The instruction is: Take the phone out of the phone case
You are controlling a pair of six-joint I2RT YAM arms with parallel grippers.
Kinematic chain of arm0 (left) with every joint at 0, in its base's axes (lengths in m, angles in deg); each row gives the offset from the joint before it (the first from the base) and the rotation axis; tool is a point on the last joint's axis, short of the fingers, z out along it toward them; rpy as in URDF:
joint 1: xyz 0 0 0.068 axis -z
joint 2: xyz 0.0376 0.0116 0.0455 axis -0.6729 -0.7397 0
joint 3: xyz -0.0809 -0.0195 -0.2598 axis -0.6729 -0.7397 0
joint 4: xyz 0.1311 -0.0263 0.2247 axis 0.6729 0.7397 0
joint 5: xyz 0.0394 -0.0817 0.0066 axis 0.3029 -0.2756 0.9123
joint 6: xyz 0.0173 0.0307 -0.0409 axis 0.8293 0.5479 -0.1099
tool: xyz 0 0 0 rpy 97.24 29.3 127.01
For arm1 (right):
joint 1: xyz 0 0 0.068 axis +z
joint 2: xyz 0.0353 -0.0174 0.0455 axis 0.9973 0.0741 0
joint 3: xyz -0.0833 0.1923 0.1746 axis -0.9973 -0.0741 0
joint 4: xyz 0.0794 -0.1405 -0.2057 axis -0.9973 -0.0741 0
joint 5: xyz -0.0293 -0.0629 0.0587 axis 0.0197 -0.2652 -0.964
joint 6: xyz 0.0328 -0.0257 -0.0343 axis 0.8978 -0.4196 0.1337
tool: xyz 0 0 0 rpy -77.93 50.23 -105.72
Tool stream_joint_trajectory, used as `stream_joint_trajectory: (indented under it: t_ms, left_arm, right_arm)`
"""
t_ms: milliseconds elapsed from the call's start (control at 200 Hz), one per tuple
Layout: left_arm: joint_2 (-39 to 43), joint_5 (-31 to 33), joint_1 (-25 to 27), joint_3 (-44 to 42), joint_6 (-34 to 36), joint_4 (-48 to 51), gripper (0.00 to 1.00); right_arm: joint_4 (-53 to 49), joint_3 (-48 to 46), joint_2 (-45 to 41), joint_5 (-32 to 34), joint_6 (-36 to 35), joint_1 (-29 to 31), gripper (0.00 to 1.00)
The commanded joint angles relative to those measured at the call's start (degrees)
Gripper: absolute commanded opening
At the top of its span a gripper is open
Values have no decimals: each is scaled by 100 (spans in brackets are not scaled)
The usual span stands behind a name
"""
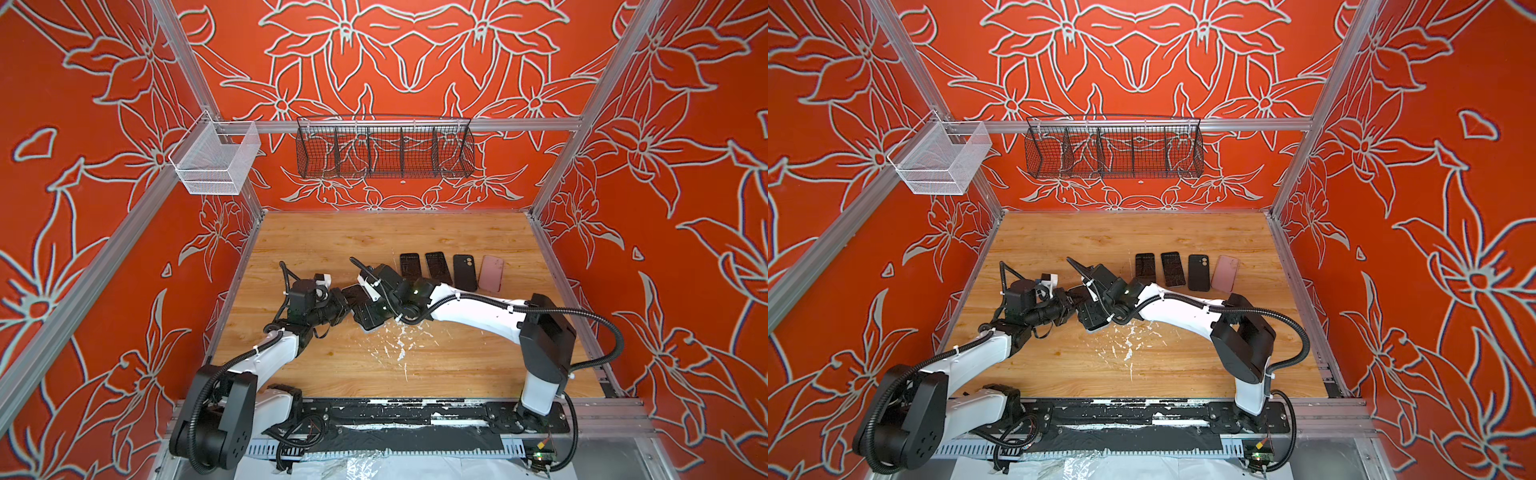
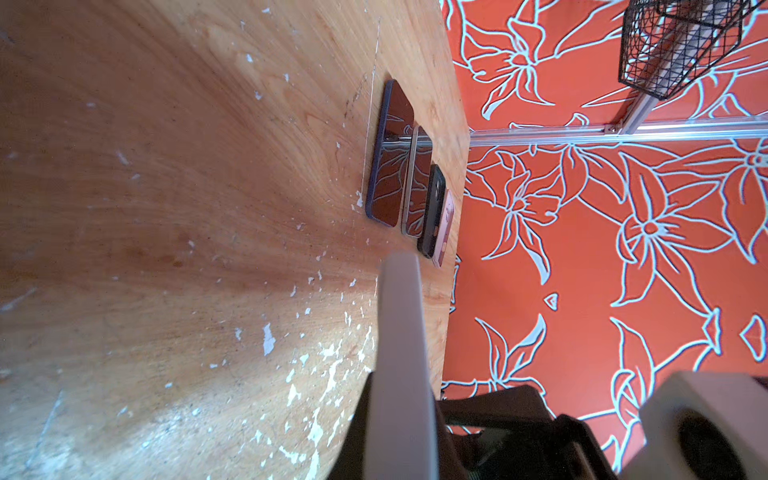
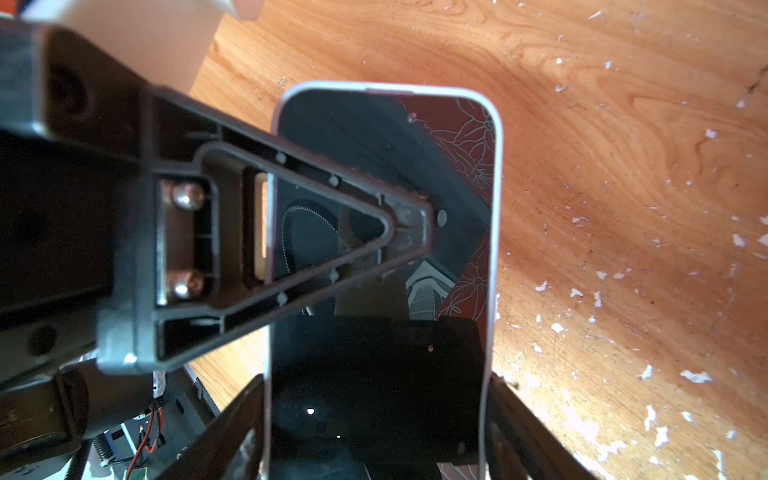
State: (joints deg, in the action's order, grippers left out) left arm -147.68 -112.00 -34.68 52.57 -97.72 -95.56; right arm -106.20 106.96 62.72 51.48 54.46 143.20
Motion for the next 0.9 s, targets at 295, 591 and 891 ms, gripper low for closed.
stream_joint_trajectory:
  t_ms: [295, 591, 891]
  left_arm:
    - [-68, -514, 38, 153, -67, -999, 0]
    - [17, -682, 38, 404, 230, -1318, 0]
    - [48, -592, 38, 694, 322, -1517, 0]
  right_arm:
    - [931, -787, -954, 345, -359, 25, 82]
    - [1358, -1358, -1781, -274, -130, -321, 98]
    - [1874, -2605, -3100, -706, 577, -990, 98]
